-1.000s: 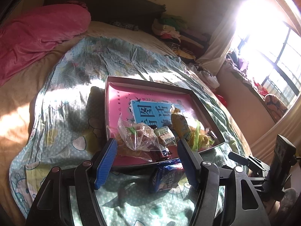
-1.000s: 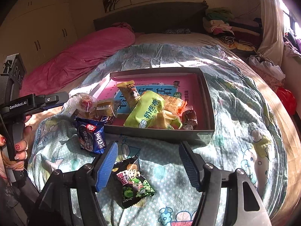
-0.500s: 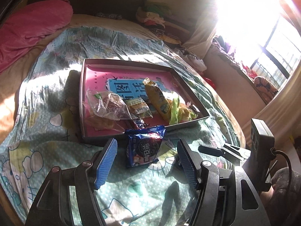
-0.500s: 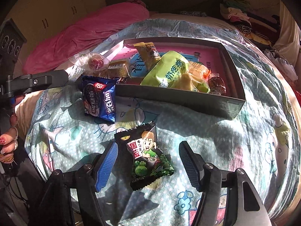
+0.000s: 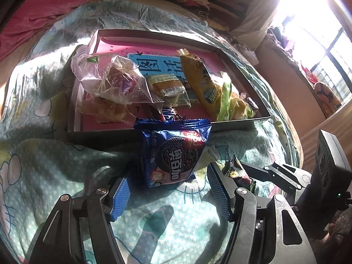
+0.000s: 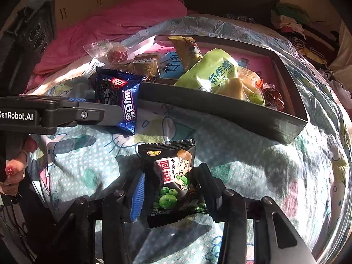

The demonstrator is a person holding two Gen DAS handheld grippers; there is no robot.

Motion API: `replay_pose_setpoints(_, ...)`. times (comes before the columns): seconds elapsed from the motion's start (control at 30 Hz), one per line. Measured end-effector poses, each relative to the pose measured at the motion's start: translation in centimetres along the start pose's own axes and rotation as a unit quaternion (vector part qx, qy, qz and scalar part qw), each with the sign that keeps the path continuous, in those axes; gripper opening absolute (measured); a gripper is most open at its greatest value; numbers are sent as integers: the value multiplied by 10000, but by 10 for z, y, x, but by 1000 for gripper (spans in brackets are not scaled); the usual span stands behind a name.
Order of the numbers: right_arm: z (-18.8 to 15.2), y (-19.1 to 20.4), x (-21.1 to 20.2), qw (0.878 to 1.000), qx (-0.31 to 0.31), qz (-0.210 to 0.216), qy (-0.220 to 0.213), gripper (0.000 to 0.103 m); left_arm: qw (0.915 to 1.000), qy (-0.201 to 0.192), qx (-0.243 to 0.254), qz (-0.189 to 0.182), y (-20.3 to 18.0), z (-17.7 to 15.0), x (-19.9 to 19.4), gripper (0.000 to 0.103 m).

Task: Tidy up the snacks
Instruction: 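Grasp the Oreo pack with the left gripper while the right gripper grasps the dark green pack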

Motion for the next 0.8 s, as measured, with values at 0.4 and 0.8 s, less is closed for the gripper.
replay_pose_setpoints(0.4,3,-27,-18,9979,559,34,-310,37,9990,-78,12,440,-13,8,20,66)
replay_pose_setpoints(0.8,13,-53,-43,9905,1161,115,-722,35,9996,-96,10,-250,-23,13,-1,52)
Point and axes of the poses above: each gripper's, at about its wrist camera, not at the fingertips, and x roughly the way its jaws point, y to its left, z to its top, the point moved 1 cm from there along x, roughly the way its jaws point, and after that the axes turned 2 degrees about -x, right-handed, at the moved point
